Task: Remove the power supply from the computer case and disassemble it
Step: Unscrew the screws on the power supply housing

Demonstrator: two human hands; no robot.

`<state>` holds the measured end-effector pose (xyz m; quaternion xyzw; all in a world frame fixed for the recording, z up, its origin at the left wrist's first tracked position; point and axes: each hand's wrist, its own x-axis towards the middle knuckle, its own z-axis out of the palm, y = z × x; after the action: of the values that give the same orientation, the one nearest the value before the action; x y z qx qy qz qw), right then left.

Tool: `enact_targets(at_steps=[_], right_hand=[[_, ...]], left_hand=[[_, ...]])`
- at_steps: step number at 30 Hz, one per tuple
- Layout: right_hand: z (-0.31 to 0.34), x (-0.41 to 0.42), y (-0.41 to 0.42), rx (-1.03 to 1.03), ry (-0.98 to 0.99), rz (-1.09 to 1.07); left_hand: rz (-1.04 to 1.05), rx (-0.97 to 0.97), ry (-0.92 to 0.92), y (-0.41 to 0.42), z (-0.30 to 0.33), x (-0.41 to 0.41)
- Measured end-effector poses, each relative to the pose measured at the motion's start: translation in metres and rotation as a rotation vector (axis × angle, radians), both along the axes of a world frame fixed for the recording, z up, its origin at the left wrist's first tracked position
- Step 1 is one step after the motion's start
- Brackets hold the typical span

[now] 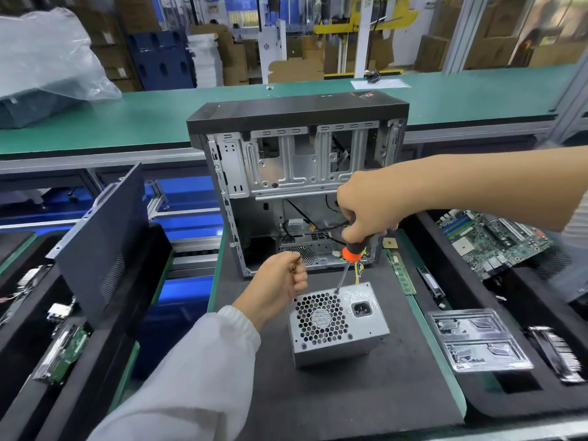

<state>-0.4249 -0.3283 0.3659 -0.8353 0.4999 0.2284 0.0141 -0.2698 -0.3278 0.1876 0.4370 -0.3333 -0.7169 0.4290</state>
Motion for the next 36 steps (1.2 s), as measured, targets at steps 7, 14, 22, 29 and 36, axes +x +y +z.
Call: enact_targets(at_steps=[7,14,22,29,36], right_hand=[[-0.003,-0.003,-0.004,0.029,-0.032,-0.034],[-0.005,0.000,-0.001,0.022,-0.005,-0.020],[-0.005,0.003,0.001,0.017,-0.021,-0.056],[-0.002,0.003,0.003,0.020,-0.004,-0.067],[-0.003,0.001,0.002,0.012,0.014,-0.062]], left_hand=[[0.066,0.115,0.215,-0.001,-0.005,-0.006],[-0.010,-0.514,-0.773,0.003,-0.018,-0.012],[-0.068,-0.777,-1.355,0.020,-0.040,-0.024],[0.010,-0.790,-1.326,0.022,-0.046,-0.025],[0.063,-0.821,-1.306,0.024,-0.049,-0.027]])
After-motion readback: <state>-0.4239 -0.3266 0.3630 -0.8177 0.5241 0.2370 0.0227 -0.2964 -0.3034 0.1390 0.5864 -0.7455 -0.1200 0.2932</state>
